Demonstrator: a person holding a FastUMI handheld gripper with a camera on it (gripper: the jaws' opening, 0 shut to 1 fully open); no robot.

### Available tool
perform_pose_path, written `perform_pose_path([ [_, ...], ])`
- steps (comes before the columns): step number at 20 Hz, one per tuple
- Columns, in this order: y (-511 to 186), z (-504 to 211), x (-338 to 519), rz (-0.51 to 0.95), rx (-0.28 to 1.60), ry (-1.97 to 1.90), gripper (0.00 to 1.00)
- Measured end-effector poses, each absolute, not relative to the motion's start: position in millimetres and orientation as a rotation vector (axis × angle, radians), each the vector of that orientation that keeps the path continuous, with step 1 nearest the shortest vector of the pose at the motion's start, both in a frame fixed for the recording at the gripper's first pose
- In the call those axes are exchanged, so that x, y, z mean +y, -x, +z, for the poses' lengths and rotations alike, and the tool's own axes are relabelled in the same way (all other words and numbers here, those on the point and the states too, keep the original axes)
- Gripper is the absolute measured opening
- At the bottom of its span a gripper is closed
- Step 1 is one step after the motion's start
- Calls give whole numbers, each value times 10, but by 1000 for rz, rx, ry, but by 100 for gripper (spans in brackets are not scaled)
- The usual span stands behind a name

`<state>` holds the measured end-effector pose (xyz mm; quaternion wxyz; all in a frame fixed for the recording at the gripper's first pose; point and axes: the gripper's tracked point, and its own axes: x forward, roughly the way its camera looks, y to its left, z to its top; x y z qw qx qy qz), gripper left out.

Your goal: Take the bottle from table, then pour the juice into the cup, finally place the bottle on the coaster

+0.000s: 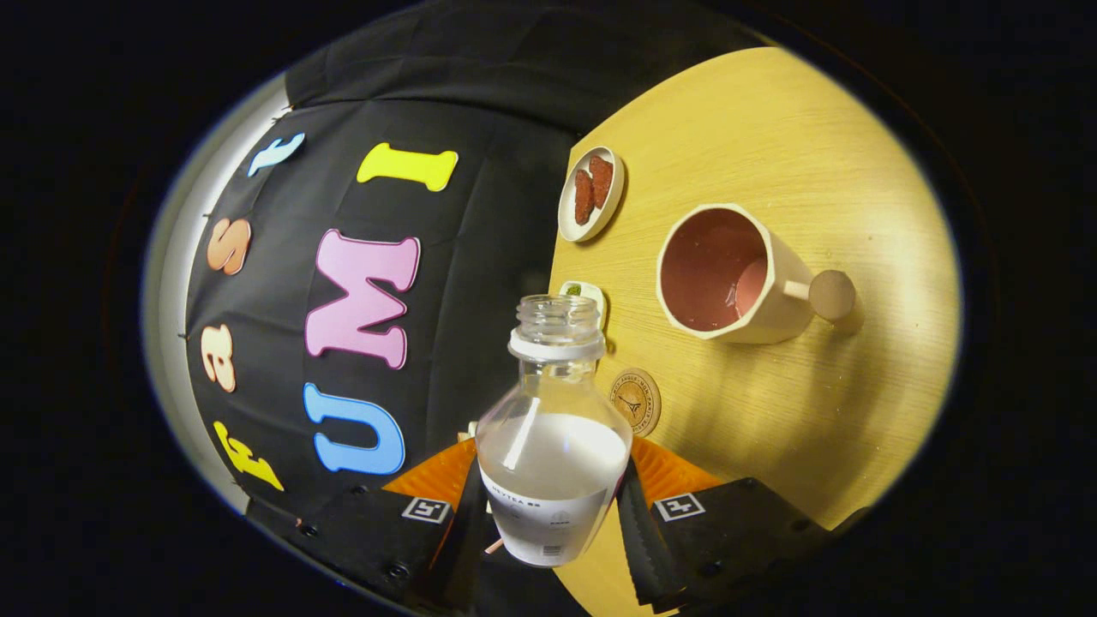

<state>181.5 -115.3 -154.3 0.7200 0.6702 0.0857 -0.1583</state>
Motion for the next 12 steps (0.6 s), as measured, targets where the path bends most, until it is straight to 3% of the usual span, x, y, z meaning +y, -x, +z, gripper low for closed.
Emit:
perform_pose_path([
  [12,-1972,-1768,-1293,-460,177,-1774,71],
])
